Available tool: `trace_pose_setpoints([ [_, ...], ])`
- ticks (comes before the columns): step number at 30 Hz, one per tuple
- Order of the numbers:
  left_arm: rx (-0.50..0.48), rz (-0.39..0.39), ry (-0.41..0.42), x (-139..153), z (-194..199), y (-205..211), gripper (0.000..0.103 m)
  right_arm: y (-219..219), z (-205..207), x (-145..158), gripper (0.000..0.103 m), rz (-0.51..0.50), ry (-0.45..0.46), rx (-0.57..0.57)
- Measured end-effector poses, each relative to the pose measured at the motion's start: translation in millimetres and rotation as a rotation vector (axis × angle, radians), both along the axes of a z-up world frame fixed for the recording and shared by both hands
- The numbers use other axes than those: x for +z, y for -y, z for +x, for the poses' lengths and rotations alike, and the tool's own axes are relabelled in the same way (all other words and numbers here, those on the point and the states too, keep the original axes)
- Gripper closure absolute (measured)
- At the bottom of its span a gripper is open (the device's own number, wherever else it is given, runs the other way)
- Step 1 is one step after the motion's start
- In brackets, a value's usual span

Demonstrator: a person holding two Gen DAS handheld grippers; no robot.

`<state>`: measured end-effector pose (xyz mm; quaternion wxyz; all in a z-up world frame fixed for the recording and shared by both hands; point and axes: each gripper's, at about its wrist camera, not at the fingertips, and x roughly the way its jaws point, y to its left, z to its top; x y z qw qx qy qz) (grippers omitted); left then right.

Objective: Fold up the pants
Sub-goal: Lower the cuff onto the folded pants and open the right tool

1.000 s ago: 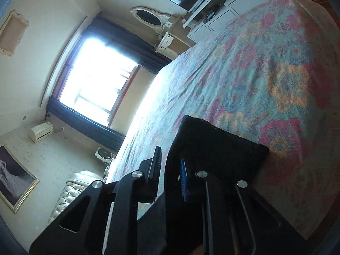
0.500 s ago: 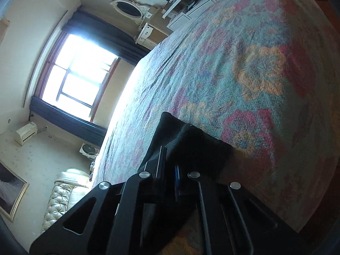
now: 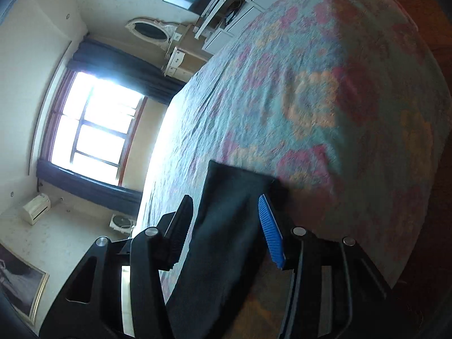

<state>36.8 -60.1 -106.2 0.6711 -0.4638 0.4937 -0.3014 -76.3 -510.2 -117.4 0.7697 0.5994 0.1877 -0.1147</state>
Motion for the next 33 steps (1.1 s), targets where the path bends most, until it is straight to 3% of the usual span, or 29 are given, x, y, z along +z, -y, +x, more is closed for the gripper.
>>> trace_pose_setpoints([
  [3, 0.005, 0.0, -0.006, -2, 2, 1, 0.029, -65, 27, -25, 0.055, 0.186, -0.035, 0.26],
  [7, -0.002, 0.011, 0.012, -1, -1, 3, 0.029, -116, 46, -50, 0.055, 0.283, -0.077, 0.398],
  [13, 0.017, -0.022, -0.006, -3, 1, 7, 0.029, -125, 52, -40, 0.057, 0.225, -0.084, 0.41],
  [15, 0.022, -0.017, 0.001, -1, -1, 8, 0.029, -124, 54, -38, 0.08, 0.189, -0.093, 0.413],
  [17, 0.027, -0.003, 0.013, 0, -4, 8, 0.03, -121, 55, -38, 0.088, 0.178, -0.104, 0.417],
  [18, 0.031, 0.006, 0.015, 0, -5, 7, 0.033, -121, 55, -40, 0.096, 0.176, -0.108, 0.415],
  [21, 0.028, 0.038, 0.004, -2, -5, 7, 0.055, -121, 51, -39, 0.098, 0.164, -0.11, 0.413],
  [26, 0.006, 0.073, 0.01, -8, -9, 6, 0.066, -126, 49, -38, 0.098, 0.131, -0.131, 0.416],
  [29, -0.003, 0.05, -0.006, -15, -7, 2, 0.07, -128, 54, -29, 0.096, 0.098, -0.146, 0.433],
  [30, -0.013, 0.028, -0.017, -16, -5, 1, 0.069, -125, 52, -22, 0.088, 0.084, -0.156, 0.421],
  [31, -0.025, 0.006, -0.029, -16, -4, -1, 0.06, -121, 49, -14, 0.08, 0.061, -0.158, 0.414],
  [32, -0.04, -0.028, -0.039, -15, -3, -2, 0.052, -115, 44, -4, 0.064, 0.033, -0.158, 0.404],
  [33, -0.054, -0.064, -0.046, -12, -2, -2, 0.034, -108, 41, 8, 0.058, 0.001, -0.149, 0.393],
])
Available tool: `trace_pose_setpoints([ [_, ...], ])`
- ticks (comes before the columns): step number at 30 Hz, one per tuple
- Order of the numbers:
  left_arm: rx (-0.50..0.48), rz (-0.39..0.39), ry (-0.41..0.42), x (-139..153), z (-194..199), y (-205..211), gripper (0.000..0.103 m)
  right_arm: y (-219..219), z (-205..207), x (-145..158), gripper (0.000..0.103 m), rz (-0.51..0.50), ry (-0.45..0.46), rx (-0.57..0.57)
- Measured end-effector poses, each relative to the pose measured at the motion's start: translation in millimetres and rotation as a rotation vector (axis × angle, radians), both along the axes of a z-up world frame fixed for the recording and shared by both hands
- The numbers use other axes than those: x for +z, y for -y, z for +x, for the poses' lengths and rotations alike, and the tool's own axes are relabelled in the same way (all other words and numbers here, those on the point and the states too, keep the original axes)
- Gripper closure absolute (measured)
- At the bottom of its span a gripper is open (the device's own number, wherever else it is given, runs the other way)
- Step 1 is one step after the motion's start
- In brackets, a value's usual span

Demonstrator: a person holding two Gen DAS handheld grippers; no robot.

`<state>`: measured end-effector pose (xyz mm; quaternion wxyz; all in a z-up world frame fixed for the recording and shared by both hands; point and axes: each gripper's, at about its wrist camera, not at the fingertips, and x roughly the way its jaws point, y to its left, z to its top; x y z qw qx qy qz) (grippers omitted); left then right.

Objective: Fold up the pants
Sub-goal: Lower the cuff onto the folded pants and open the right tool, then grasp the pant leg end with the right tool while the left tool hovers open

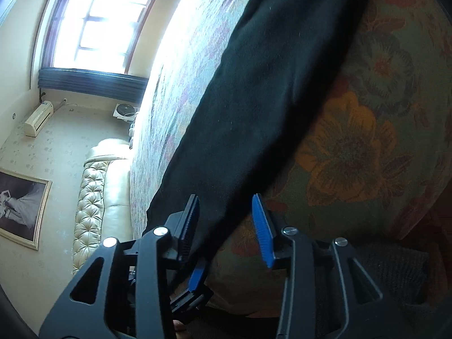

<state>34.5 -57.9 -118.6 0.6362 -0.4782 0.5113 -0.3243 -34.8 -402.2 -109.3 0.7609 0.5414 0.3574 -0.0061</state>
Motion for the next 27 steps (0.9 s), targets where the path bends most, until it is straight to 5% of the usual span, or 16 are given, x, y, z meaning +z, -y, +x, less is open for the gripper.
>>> trace_pose_setpoints([
  [1, -0.004, -0.007, -0.007, 4, 0, 0, 0.018, 9, -2, 13, 0.056, -0.029, 0.017, -0.006],
  [5, -0.106, -0.009, -0.005, 27, -6, 16, 0.015, 76, -5, 60, 0.035, -0.135, 0.091, -0.081],
  [8, -0.153, 0.057, 0.172, 62, -9, 12, 0.015, 148, 5, 65, 0.03, -0.183, 0.053, -0.108],
  [11, -0.122, 0.214, 0.402, 94, -2, -10, 0.015, 210, 14, 47, 0.03, -0.225, -0.018, -0.101],
  [14, -0.043, 0.375, 0.51, 104, 21, -42, 0.015, 240, 25, 14, 0.03, -0.199, -0.079, -0.027],
  [17, -0.018, 0.503, 0.455, 93, 52, -77, 0.015, 242, 26, -16, 0.029, -0.098, -0.037, 0.073],
  [22, 0.071, 0.592, 0.303, 64, 74, -141, 0.015, 233, 26, -19, 0.021, -0.121, 0.01, 0.172],
  [27, 0.049, 0.526, 0.299, 44, 73, -174, 0.015, 219, 47, -14, 0.021, -0.107, 0.034, 0.315],
])
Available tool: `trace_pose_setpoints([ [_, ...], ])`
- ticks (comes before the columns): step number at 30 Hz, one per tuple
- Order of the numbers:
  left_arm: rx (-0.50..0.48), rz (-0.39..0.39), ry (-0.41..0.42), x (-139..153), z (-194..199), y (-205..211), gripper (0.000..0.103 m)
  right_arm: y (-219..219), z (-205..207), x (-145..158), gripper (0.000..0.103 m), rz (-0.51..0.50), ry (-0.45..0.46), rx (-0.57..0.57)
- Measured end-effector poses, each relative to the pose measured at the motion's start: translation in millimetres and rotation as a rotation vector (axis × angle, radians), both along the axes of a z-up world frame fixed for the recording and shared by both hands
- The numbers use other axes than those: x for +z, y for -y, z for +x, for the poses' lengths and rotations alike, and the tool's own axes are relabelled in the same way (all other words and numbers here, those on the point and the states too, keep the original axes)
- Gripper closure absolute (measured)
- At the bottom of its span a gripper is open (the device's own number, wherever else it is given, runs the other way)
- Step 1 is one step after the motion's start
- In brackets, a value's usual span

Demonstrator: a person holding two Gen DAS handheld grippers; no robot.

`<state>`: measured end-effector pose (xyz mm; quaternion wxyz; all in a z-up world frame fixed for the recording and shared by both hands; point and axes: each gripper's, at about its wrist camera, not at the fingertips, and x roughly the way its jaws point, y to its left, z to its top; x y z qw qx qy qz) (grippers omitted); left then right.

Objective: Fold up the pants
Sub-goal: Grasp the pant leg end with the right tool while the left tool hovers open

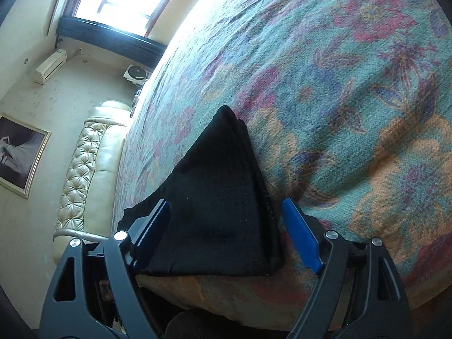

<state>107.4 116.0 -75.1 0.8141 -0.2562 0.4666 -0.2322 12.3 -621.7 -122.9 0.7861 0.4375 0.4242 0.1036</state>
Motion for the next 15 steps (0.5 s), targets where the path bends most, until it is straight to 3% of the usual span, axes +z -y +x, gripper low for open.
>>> trace_pose_setpoints([
  [3, -0.022, -0.024, 0.03, -4, -3, -2, 0.012, -5, 14, 1, 0.017, -0.004, -0.011, 0.052],
  [8, -0.082, -0.02, 0.077, -5, -7, 6, 0.009, 11, 26, -3, 0.018, 0.089, 0.006, 0.058],
  [10, -0.119, -0.009, 0.088, -4, -8, 7, 0.009, 5, 30, -2, 0.03, 0.046, -0.021, 0.107],
  [12, -0.107, -0.036, 0.086, -4, -6, 5, 0.009, -2, 34, -7, 0.064, 0.013, -0.068, 0.132],
  [14, -0.089, -0.053, 0.083, -5, -8, -1, 0.009, -5, 34, -10, 0.077, 0.006, -0.092, 0.147],
  [15, -0.09, -0.049, 0.08, -5, -7, 0, 0.009, -7, 33, -10, 0.078, -0.007, -0.09, 0.145],
])
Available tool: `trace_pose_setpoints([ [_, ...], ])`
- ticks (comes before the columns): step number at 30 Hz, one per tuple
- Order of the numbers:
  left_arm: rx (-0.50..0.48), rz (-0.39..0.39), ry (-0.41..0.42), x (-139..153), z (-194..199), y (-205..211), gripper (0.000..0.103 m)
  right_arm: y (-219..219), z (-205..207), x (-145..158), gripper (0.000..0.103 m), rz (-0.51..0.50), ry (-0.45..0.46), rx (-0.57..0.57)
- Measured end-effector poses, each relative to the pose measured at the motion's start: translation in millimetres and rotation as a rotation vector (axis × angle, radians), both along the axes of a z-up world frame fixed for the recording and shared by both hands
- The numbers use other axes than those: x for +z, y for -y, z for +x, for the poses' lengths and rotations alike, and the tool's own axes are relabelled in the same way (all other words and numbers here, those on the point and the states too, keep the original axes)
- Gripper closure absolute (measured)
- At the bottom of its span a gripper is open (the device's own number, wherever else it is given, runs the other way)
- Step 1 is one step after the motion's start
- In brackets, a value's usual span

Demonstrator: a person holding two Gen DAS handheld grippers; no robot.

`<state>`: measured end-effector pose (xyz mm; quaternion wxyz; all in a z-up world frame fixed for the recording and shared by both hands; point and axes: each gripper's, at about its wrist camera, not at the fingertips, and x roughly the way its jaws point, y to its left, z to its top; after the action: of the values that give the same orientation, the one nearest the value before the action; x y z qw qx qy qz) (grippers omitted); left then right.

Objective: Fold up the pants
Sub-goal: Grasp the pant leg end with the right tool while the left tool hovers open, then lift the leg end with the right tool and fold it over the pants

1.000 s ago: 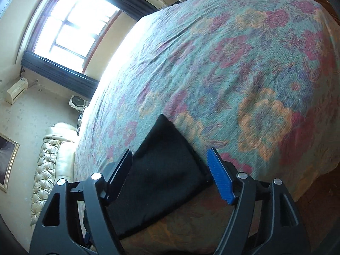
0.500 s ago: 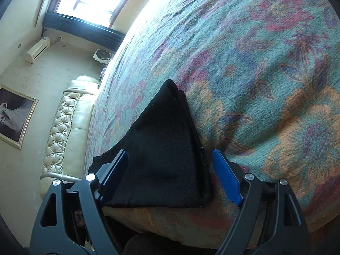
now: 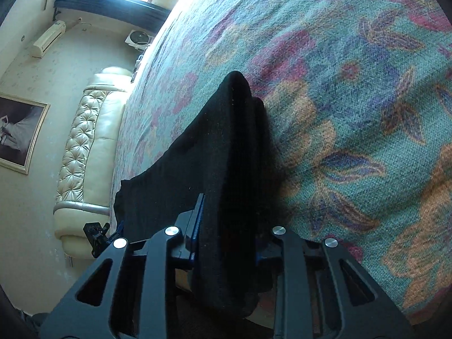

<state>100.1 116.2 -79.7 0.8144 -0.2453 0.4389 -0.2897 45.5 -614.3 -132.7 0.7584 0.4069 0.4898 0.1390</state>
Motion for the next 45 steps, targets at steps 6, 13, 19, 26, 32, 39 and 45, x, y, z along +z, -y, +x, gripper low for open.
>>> trace_pose_setpoints([
  [6, 0.018, 0.16, 0.072, 14, -7, 6, 0.009, -16, 2, 24, 0.082, -0.08, 0.033, -0.016],
  [13, 0.156, 0.188, 0.047, 23, -10, -42, 0.009, -28, -2, 79, 0.087, -0.16, 0.094, -0.044],
  [19, 0.262, 0.227, 0.042, 30, -24, -104, 0.009, -56, 3, 146, 0.089, -0.214, 0.174, -0.028],
  [26, 0.372, 0.158, 0.021, 26, -47, -146, 0.009, -116, 26, 207, 0.095, -0.319, 0.195, 0.044],
  [32, 0.365, 0.103, 0.016, 20, -54, -144, 0.009, -73, 23, 143, 0.095, -0.357, 0.036, -0.044],
  [39, 0.322, 0.147, 0.015, 22, -49, -119, 0.009, -2, -3, 51, 0.076, -0.256, -0.077, -0.126],
  [45, 0.32, 0.177, 0.011, 27, -44, -100, 0.009, 28, -11, 9, 0.05, -0.121, -0.056, -0.105],
])
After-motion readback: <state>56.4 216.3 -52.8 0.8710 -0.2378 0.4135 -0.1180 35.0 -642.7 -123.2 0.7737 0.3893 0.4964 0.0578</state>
